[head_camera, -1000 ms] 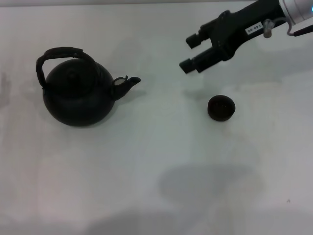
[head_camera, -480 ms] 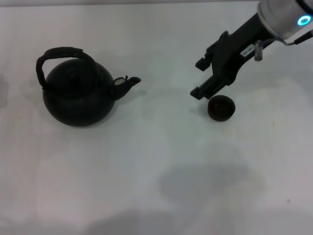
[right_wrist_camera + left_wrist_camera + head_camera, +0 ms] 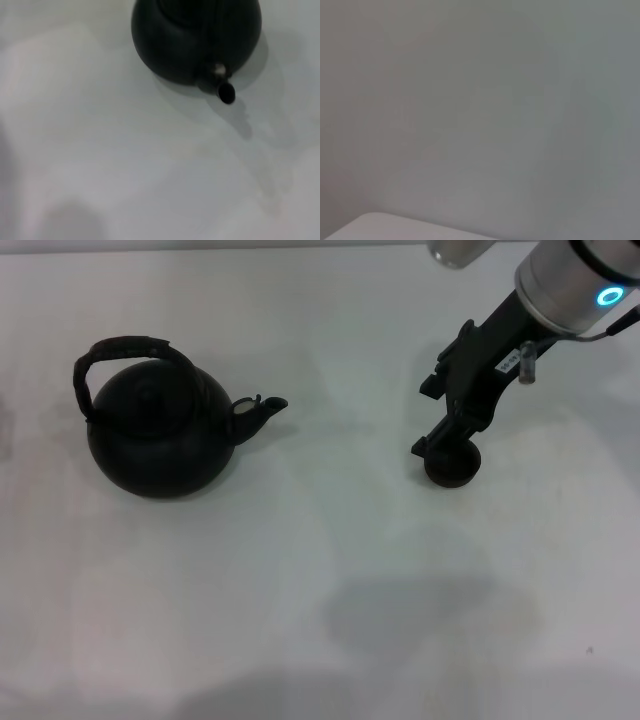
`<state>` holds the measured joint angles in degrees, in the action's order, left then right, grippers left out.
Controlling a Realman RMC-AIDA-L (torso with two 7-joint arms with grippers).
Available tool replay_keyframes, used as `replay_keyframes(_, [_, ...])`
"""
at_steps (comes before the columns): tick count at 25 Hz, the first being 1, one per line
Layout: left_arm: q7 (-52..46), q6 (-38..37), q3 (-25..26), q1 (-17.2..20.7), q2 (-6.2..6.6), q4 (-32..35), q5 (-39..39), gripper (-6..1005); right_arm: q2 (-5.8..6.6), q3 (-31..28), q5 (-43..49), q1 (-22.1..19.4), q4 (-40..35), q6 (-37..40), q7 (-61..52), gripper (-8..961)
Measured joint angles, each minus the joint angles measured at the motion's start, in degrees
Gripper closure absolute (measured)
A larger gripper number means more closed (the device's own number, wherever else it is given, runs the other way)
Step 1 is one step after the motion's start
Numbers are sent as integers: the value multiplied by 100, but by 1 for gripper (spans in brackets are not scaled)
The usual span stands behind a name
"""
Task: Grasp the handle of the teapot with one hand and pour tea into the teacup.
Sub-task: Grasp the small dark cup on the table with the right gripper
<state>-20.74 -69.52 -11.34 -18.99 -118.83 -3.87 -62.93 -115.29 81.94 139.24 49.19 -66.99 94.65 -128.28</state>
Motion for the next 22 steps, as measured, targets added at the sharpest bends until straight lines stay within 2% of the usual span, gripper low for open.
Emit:
replay_keyframes(12, [0, 0, 9, 2, 0, 0, 17, 317, -40, 892, 326, -70, 368, -672, -196, 140])
replay_keyframes(22, [-74, 0, 9, 3, 0, 0, 8, 317, -55, 956, 375, -146, 579, -941, -244, 137])
